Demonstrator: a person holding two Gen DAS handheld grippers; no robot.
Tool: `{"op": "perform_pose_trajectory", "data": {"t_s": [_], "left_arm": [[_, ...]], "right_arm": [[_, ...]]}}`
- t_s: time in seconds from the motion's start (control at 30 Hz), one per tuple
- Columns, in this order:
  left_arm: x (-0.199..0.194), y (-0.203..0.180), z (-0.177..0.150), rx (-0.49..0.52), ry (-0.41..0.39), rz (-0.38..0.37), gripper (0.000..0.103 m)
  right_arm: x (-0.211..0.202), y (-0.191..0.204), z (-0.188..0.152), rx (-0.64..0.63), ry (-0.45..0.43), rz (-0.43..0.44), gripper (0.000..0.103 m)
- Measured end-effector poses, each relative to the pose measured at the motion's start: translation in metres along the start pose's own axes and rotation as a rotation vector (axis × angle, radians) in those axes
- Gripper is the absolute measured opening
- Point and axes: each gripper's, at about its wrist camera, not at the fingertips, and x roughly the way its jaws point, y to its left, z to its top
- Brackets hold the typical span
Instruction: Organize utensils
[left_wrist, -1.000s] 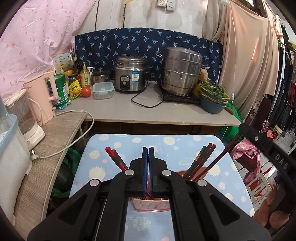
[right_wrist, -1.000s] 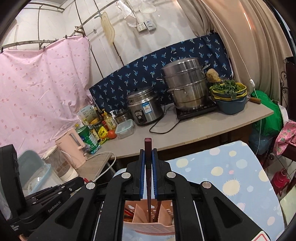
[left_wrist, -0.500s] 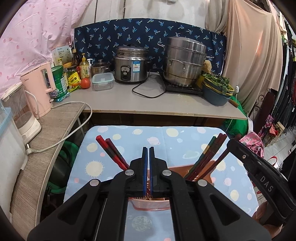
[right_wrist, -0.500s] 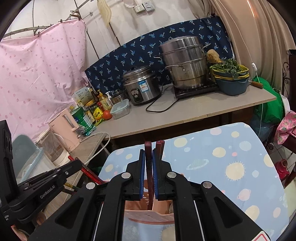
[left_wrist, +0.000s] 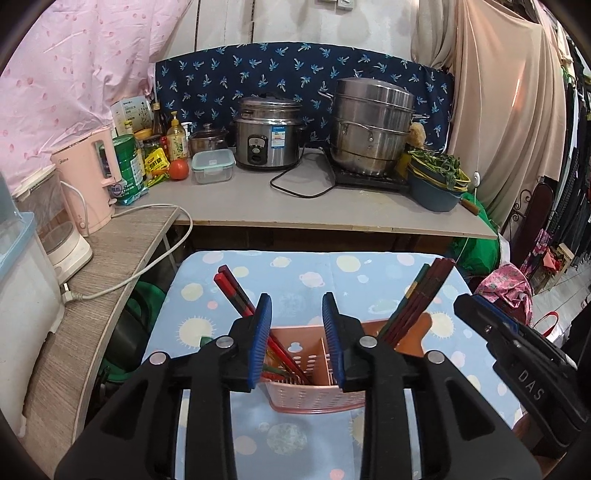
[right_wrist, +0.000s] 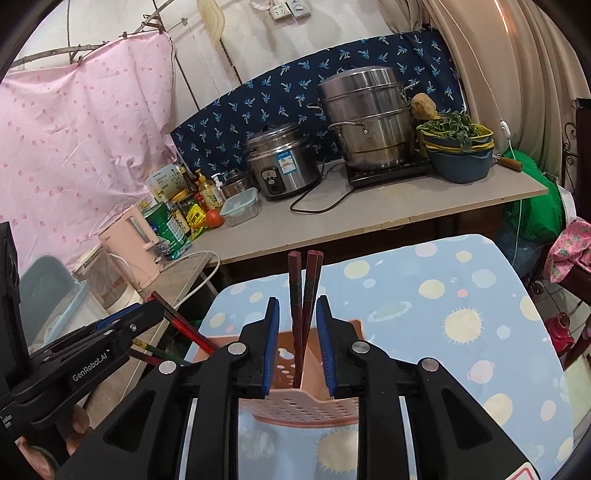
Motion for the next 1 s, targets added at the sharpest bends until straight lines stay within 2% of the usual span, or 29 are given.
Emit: {"op": "perform_pose_trajectory", "data": {"t_s": [0.07,0.3,1.0], "left_arm": [[-0.004,-0.001,-0.003,-0.001,0.001,-0.002,0.029],[-0.021,-0.007,-0.015,0.011,-0.012,0.009,0.034],[-0.055,-0.011,-0.049,-0.006,0.011,0.002,0.036]], "right_arm": [[-0.005,0.001,-0.005,-0.011,0.008,-0.004,0.029],[-0.023,0.007,-0.022,-0.047,0.037,-0.019,0.034],[-0.061,0.014,-0.057,-0.079,0.067,-0.038,0.035]]}}
